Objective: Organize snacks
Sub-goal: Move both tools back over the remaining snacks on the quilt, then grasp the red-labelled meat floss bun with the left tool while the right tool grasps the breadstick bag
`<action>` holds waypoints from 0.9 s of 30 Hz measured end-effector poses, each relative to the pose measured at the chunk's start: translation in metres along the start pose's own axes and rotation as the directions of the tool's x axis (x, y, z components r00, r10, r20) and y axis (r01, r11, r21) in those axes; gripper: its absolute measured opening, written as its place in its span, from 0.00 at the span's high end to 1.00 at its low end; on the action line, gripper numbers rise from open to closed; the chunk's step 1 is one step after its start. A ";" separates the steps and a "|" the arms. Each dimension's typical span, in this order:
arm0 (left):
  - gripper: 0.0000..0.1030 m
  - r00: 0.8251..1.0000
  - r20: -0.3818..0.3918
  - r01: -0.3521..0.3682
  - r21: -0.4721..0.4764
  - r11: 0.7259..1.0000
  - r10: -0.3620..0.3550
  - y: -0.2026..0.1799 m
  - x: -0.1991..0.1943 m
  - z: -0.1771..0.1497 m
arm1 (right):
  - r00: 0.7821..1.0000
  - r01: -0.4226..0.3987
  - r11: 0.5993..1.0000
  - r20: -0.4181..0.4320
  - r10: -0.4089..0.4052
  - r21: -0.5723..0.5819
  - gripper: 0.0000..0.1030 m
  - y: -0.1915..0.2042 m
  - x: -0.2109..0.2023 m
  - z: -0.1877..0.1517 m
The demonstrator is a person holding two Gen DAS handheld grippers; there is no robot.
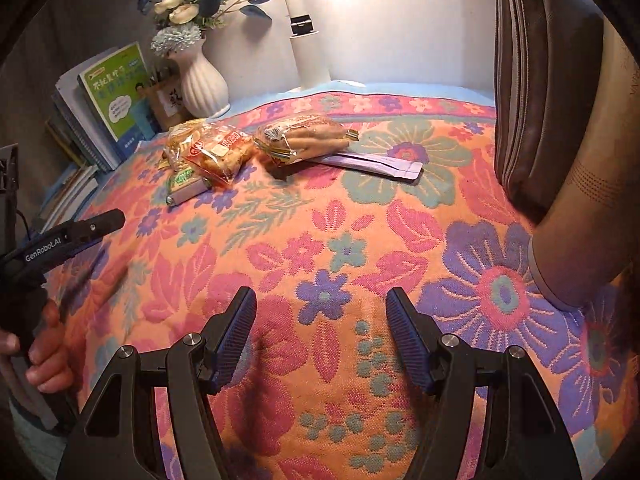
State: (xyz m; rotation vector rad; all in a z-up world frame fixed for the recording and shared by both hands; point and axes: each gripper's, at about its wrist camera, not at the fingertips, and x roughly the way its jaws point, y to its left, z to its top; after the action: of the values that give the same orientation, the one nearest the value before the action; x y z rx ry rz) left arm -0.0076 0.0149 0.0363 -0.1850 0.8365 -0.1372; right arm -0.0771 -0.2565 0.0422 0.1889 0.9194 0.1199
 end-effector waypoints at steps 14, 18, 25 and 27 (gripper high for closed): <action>0.30 0.987 -0.046 0.163 0.177 0.971 -0.157 -0.080 0.044 0.060 | 0.999 -0.019 1.000 -0.035 0.019 -0.004 0.33 0.002 0.008 0.006; 0.29 0.989 -0.061 0.144 0.311 0.940 -0.132 -0.100 0.051 0.055 | 0.997 -0.081 0.997 -0.013 0.082 0.016 0.32 -0.003 -0.005 0.035; 0.30 0.990 -0.103 0.128 0.389 0.912 -0.095 -0.106 0.078 0.059 | 0.999 -0.017 0.995 0.048 0.022 -0.103 0.08 0.015 0.019 0.106; 0.30 0.990 -0.102 0.131 0.400 0.907 -0.098 -0.104 0.084 0.056 | 0.999 0.001 0.993 0.040 0.004 -0.120 0.08 0.015 0.036 0.116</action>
State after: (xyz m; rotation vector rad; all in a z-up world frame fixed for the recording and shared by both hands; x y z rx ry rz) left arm 0.0851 -0.0971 0.0348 0.1659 0.8589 -0.4278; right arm 0.0368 -0.2483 0.0863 0.0805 0.8696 0.1714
